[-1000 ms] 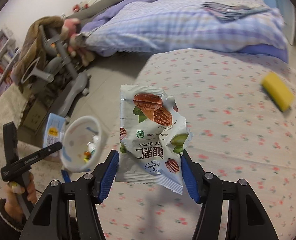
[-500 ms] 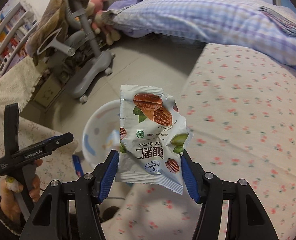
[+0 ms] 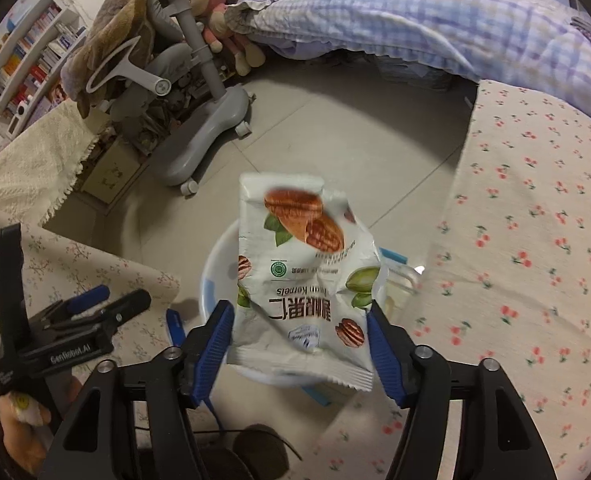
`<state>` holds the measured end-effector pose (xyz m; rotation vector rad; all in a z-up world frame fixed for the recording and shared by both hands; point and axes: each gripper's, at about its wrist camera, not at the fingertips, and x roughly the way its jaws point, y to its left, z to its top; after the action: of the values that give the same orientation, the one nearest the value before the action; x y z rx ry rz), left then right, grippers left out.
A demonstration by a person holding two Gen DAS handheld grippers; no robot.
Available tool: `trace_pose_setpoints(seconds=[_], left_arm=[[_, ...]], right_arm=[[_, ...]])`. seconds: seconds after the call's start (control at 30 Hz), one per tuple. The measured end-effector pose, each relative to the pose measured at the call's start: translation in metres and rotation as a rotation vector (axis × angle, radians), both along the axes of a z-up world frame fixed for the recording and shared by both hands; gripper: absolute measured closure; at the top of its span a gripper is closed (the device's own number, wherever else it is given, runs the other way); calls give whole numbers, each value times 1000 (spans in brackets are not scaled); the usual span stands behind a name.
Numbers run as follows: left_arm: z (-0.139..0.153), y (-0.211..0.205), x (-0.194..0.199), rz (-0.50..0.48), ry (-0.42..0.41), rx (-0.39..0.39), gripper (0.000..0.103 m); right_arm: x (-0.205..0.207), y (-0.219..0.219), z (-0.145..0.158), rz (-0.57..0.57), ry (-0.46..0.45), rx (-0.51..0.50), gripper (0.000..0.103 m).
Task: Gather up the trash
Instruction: 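Carry the milk carton and pecan wrapper to the wastebasket and open both tools, then move both tools back over the bedspread toward the yellow sponge and crumpled wrapper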
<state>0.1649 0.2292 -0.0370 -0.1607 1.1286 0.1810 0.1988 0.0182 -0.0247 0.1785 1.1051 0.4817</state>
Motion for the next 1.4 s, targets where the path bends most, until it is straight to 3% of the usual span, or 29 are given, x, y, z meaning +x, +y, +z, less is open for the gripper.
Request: trace_pose_setpoints(seconds=[0.17, 0.53, 0.73, 0.93, 1.4], left_arm=[[0, 0, -1, -2, 3, -2, 5], [4, -7, -3, -28, -8, -20, 5], [7, -20, -5, -64, -19, -30, 5], [4, -38, -6, -107, -14, -21, 5], [6, -108, -3, -206, -4, -20, 5]], right_arm=[[4, 2, 0, -6, -3, 31, 19], [-2, -23, 14, -50, -28, 9, 18], [-17, -51, 23, -57, -61, -45, 13], [-30, -97, 26, -97, -81, -104, 3], [-65, -249, 20, -347, -74, -173, 3]])
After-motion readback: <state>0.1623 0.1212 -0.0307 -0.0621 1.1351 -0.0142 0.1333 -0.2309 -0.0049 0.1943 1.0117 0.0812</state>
